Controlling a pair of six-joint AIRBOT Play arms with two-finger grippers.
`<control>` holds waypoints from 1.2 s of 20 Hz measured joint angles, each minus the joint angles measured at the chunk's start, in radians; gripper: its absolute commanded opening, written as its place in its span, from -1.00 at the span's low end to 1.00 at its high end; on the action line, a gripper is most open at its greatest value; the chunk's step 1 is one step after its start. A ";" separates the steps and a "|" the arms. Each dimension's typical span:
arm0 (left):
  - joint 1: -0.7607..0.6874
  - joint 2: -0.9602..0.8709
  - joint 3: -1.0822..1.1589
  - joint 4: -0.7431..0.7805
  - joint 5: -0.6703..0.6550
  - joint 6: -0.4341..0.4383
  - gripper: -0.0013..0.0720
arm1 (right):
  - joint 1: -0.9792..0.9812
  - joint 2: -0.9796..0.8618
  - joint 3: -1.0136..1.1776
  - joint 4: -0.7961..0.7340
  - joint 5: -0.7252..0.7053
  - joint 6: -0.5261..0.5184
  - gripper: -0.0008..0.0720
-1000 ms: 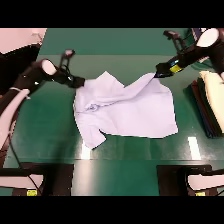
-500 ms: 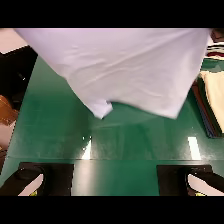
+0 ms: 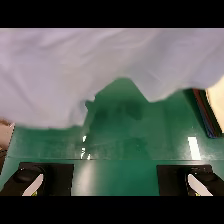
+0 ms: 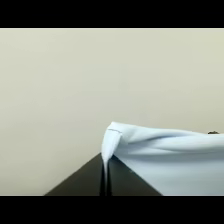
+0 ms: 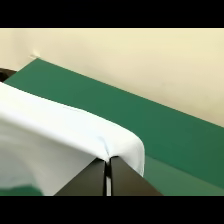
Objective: Fold the shirts.
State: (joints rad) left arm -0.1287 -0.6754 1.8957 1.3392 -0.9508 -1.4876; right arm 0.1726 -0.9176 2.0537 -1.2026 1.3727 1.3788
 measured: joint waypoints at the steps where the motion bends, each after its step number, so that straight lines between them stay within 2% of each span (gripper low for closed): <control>1: 0.000 -0.016 0.007 0.017 -0.013 0.000 -0.90 | 0.000 -0.007 0.001 -0.002 -0.007 0.000 -0.94; 6: 0.000 -0.226 0.011 0.127 -0.153 -0.004 -0.90 | 0.000 -0.163 0.001 -0.007 0.008 0.013 -0.94; 10: 0.000 -0.511 -0.047 0.129 -0.227 -0.005 -0.90 | 0.029 -0.419 -0.013 -0.017 0.075 0.023 -0.94; 14: 0.001 -0.819 -0.097 0.108 -0.253 -0.005 -0.89 | 0.060 -0.676 -0.110 -0.010 0.079 0.026 -0.94; 15: 0.001 -0.889 -0.103 0.106 -0.253 -0.005 -0.72 | 0.066 -0.730 -0.134 -0.005 0.065 0.026 -0.94; 16: 0.001 -0.943 -0.106 0.102 -0.249 -0.005 -0.01 | 0.068 -0.775 -0.150 -0.002 0.053 0.026 -0.94; 17: 0.001 -0.990 -0.109 0.100 -0.236 -0.005 0.49 | 0.069 -0.813 -0.157 -0.002 0.041 0.026 -0.94; 18: 0.001 -1.025 -0.111 0.099 -0.227 -0.006 0.48 | 0.070 -0.848 -0.159 0.000 0.029 0.026 -0.91; 19: 0.002 -1.051 -0.112 0.097 -0.217 -0.006 0.48 | 0.072 -0.876 -0.154 0.000 0.026 0.027 -0.57; 20: 0.003 -1.067 -0.109 0.094 -0.208 -0.006 0.48 | 0.073 -0.900 -0.142 0.004 0.022 0.027 0.09; 21: 0.006 -1.081 -0.101 0.093 -0.210 -0.006 0.48 | 0.071 -0.916 -0.124 0.005 0.022 0.026 0.16; 24: 0.035 -1.083 -0.067 0.092 -0.286 -0.006 0.48 | 0.047 -0.927 -0.069 0.008 0.053 0.026 0.15</control>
State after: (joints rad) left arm -0.0933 -1.7580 1.8286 1.4307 -1.2369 -1.4937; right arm 0.2199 -1.8446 1.9850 -1.1946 1.4261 1.4048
